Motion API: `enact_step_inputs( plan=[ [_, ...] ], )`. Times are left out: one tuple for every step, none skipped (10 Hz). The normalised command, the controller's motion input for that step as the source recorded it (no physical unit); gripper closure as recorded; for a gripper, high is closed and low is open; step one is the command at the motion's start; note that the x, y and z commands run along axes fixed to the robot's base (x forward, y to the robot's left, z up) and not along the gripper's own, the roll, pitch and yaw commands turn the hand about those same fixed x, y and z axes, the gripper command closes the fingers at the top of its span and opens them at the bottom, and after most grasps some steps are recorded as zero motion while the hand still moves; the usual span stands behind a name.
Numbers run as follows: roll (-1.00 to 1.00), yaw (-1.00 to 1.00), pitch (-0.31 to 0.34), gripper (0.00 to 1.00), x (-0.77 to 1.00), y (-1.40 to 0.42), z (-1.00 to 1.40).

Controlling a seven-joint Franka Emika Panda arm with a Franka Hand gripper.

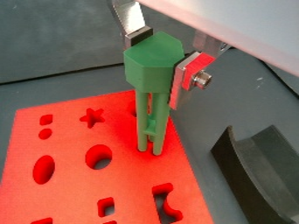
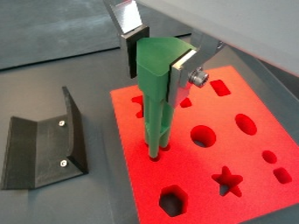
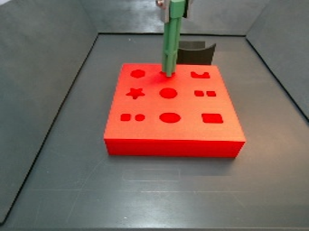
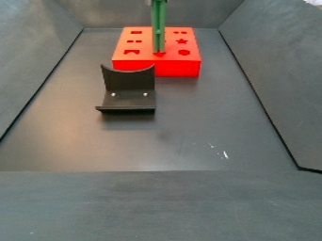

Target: Insert the 3 prong object.

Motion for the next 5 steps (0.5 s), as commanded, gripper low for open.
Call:
enact_step_inputs(
  plan=[
    [0.0, 0.11, -0.053, 1.0, 0.0, 0.0, -0.09],
    [0.0, 0.0, -0.043, 1.0, 0.0, -0.07, -0.15],
    [0.0, -0.1, -0.036, 1.0, 0.13, -0.09, -0.33],
    [0.03, -0.15, -0.007, 1.0, 0.1, -0.05, -0.36],
    [0.0, -0.15, -0.03, 1.0, 0.06, 0.0, -0.44]
  ],
)
